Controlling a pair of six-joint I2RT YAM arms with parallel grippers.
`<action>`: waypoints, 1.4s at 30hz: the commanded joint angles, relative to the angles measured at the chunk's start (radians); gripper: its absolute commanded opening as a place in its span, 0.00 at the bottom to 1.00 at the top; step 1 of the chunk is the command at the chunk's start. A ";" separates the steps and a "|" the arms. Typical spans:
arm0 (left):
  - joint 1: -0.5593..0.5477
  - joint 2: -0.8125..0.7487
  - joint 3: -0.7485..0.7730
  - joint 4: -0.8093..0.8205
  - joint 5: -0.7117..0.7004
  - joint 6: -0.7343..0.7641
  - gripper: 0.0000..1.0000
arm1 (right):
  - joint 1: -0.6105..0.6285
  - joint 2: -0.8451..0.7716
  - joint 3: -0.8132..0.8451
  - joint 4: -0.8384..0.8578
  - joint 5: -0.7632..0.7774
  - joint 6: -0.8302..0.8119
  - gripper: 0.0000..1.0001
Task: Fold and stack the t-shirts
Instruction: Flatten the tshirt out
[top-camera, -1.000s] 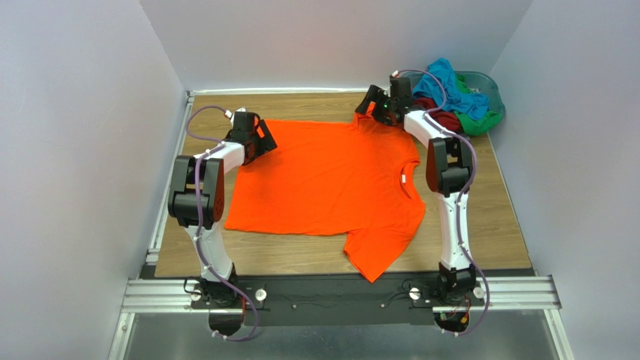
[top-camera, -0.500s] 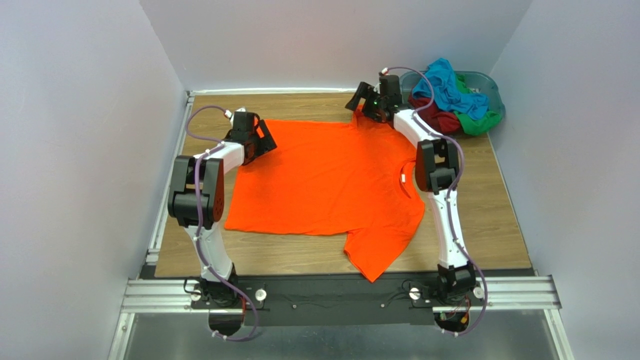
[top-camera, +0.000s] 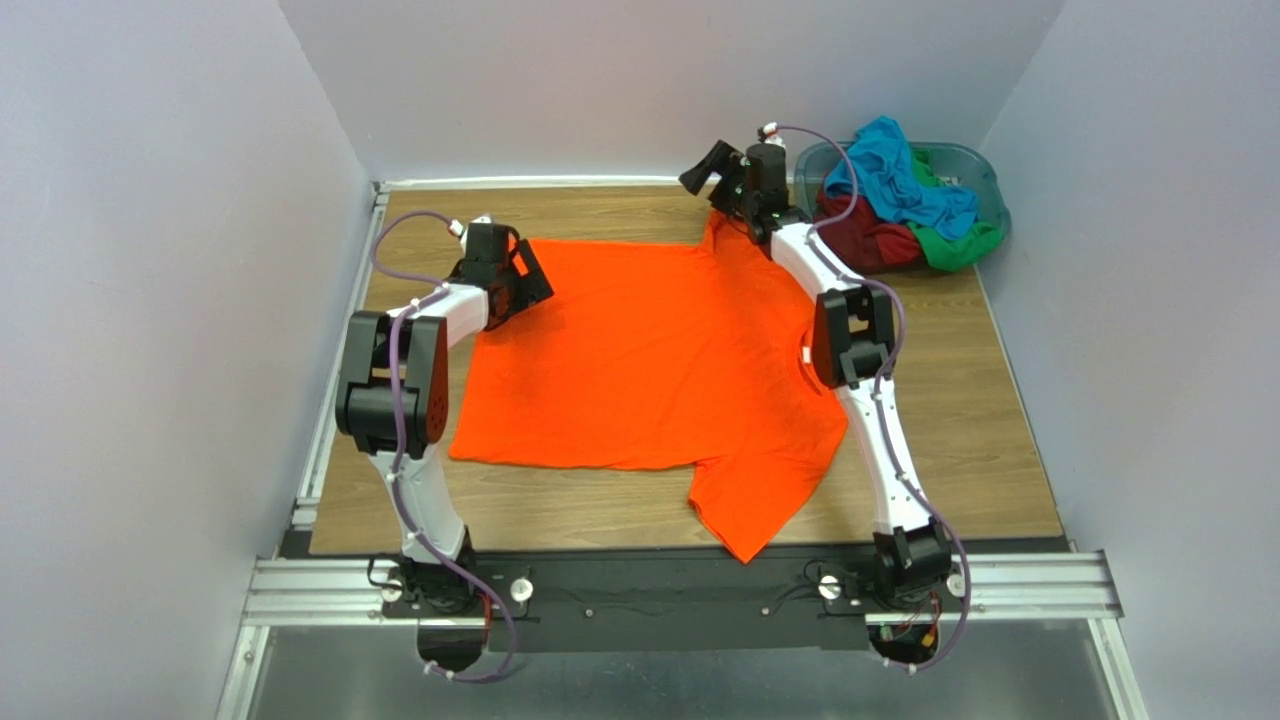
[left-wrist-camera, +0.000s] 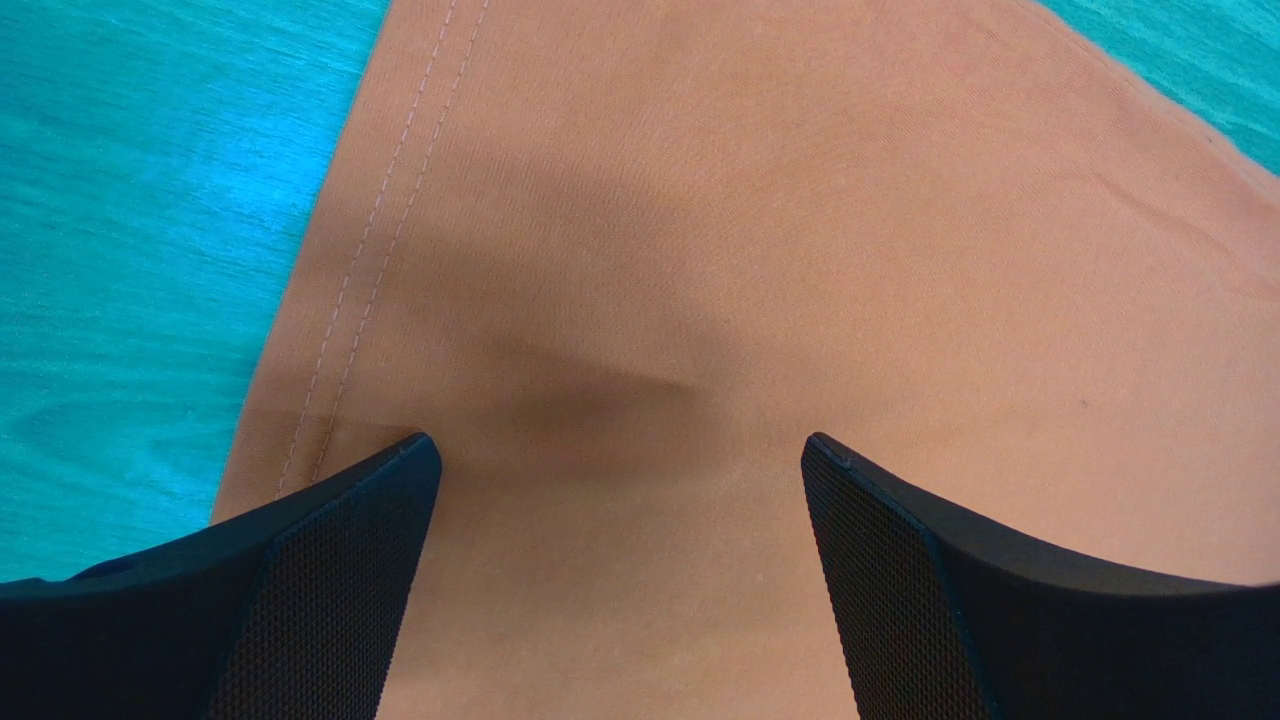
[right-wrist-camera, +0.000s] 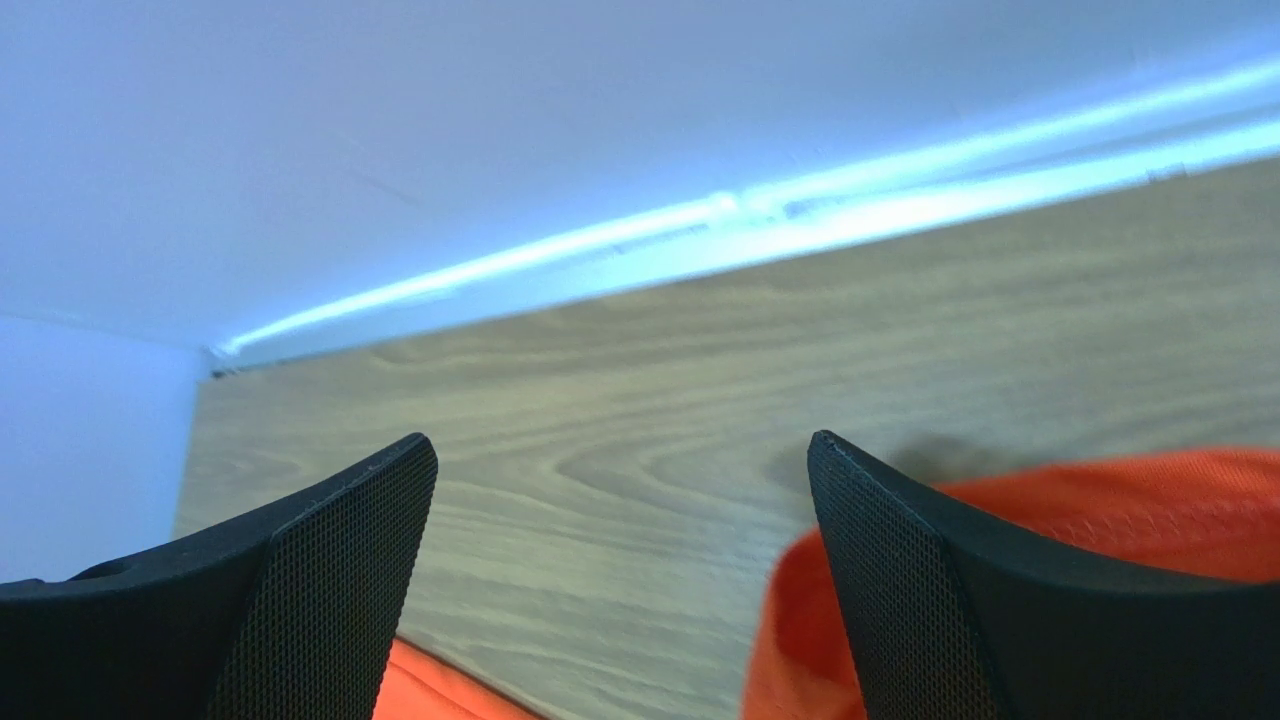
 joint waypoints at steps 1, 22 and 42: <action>0.007 -0.008 0.000 -0.027 -0.001 0.004 0.98 | 0.010 -0.025 0.048 0.102 0.048 -0.002 1.00; 0.088 -0.074 -0.063 -0.022 -0.033 0.014 0.98 | 0.009 -0.631 -0.727 -0.208 0.099 -0.364 1.00; 0.090 -0.084 0.047 -0.037 0.024 0.018 0.98 | 0.009 -0.702 -0.936 -0.351 0.304 -0.353 1.00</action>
